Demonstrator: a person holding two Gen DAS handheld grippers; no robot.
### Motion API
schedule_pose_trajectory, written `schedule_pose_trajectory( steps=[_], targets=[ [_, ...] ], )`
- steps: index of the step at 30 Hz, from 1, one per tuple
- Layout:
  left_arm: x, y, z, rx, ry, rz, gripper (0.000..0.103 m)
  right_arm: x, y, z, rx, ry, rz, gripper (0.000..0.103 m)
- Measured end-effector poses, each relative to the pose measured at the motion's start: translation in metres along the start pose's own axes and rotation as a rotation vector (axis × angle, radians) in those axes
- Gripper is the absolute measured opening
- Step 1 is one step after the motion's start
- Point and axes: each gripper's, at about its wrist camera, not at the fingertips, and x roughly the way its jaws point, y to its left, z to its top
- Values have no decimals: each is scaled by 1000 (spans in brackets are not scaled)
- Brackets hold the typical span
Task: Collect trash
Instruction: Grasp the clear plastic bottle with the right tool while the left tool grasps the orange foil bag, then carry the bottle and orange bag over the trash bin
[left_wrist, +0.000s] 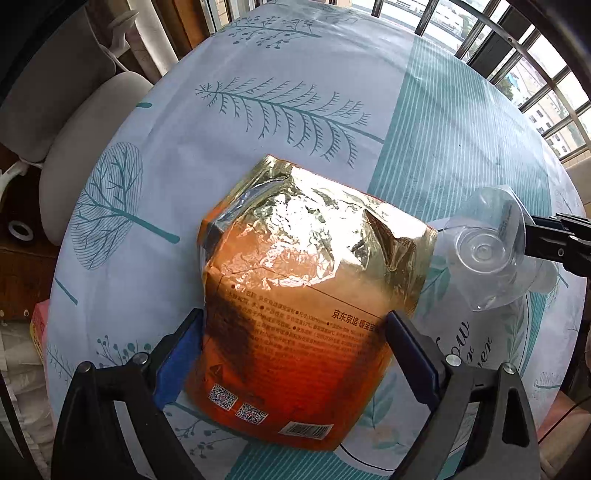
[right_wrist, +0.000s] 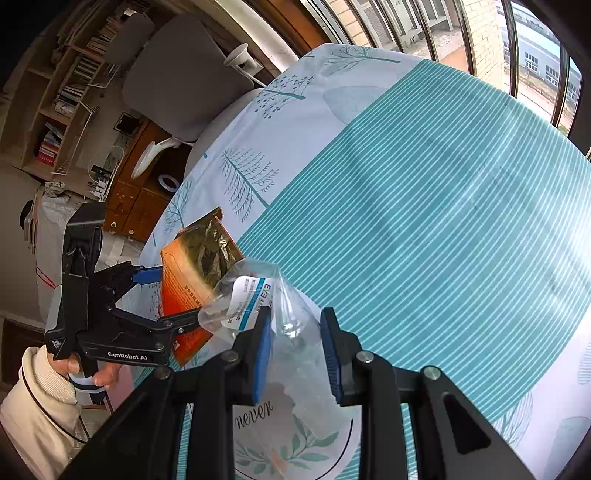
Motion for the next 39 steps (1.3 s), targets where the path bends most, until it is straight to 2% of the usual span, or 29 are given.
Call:
schedule_pose_trajectory(
  steps=[2, 4, 6, 9, 10, 19, 25, 32, 39],
  targets=[
    [-4, -11, -5, 16, -20, -2, 77, 1, -1, 1, 1, 0, 3, 26],
    [-9, -18, -9, 16, -34, -5, 49, 1, -1, 1, 2, -1, 5, 26],
    [-12, -21, -13, -19, -27, -29, 39, 2, -1, 1, 6, 4, 8, 26],
    [-19, -28, -21, -76, -23, -37, 16, 1, 2, -3, -4, 19, 8, 26],
    [-22, -31, -26, -99, -25, -42, 14, 1, 3, -5, -10, 24, 13, 26],
    [-64, -57, -64, -344, -59, -21, 11, -41, 14, -28, -69, 44, 74, 26],
    [-117, -104, -100, -488, -110, 13, 11, -90, 11, -49, -140, 64, 126, 26],
    [-173, -191, -142, -643, -181, 85, 11, -154, -2, -79, -301, 117, 204, 26],
    [-203, -297, -167, -747, -238, 161, 11, -220, -40, -113, -410, 138, 267, 26]
  ],
)
